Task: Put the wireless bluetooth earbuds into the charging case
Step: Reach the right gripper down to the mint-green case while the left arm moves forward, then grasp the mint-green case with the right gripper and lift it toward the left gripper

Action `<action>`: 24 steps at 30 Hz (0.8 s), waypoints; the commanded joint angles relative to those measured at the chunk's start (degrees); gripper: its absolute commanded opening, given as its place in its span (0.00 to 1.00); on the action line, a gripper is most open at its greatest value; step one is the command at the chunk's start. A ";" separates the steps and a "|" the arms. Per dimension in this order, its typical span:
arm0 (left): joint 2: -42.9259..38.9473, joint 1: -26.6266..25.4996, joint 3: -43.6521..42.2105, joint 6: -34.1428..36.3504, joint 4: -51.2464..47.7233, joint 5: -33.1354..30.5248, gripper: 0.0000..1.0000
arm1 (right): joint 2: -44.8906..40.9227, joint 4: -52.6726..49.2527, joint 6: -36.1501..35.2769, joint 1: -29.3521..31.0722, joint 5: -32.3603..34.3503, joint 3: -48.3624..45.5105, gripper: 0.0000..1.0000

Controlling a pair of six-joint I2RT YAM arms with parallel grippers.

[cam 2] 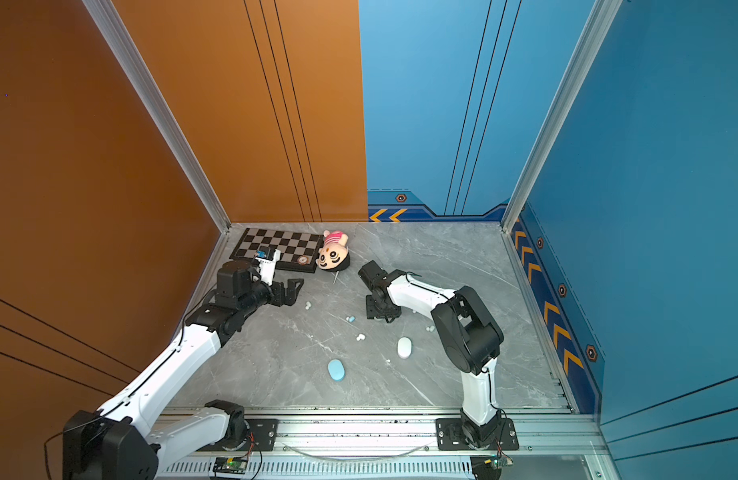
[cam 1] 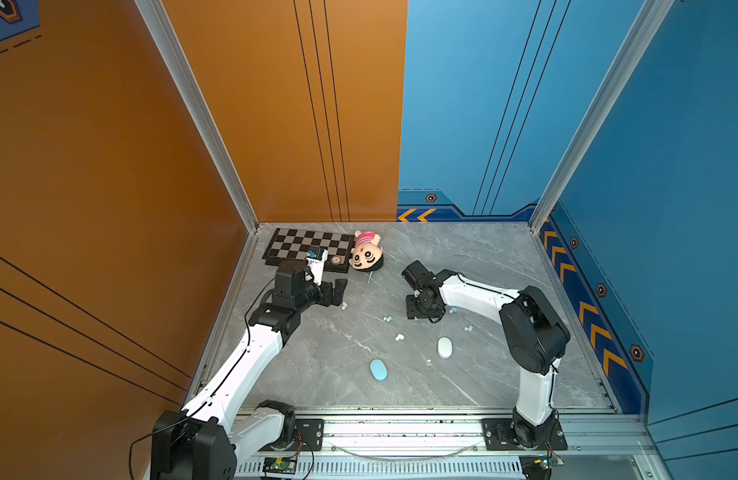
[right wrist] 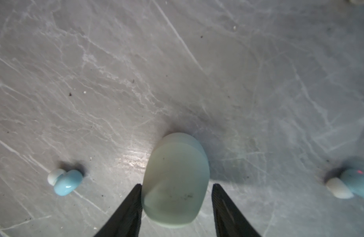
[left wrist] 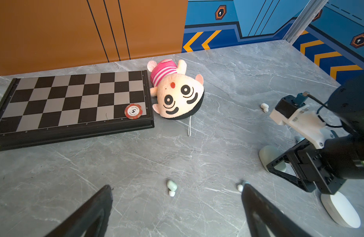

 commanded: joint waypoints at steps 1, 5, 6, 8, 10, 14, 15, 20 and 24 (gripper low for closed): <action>0.56 -0.66 1.62 1.34 -1.02 0.05 0.98 | 1.29 -2.68 -0.52 0.23 2.51 2.01 0.53; 0.40 -0.55 1.52 1.31 -1.02 -0.15 0.98 | 1.48 -3.28 -1.08 0.33 2.70 2.99 0.42; 0.36 -0.71 1.51 1.18 -1.02 0.00 0.98 | 1.27 -3.38 -1.35 0.36 2.79 3.08 0.40; 0.28 -0.71 1.59 0.75 -1.11 0.22 0.98 | 0.74 -3.63 -2.11 0.35 2.58 3.09 0.35; 0.26 -0.71 1.96 -0.02 -1.40 1.18 0.98 | -0.28 -4.18 -4.02 0.28 1.62 3.30 0.31; 1.04 -0.77 3.86 -2.82 -2.43 5.28 0.98 | -4.66 -4.70 -11.55 -0.48 -5.48 2.88 0.26; 1.09 -0.82 4.20 -4.01 -2.43 6.13 0.98 | -6.22 -4.69 -14.22 -0.84 -8.46 2.58 0.26; 1.40 -1.15 5.86 -9.46 -2.43 10.62 0.98 | -14.12 -3.99 -25.66 -3.20 -26.32 0.33 0.22; 1.25 -2.00 6.77 -9.89 -4.23 13.63 0.98 | -19.93 -0.63 -30.38 -5.13 -37.88 -2.27 0.20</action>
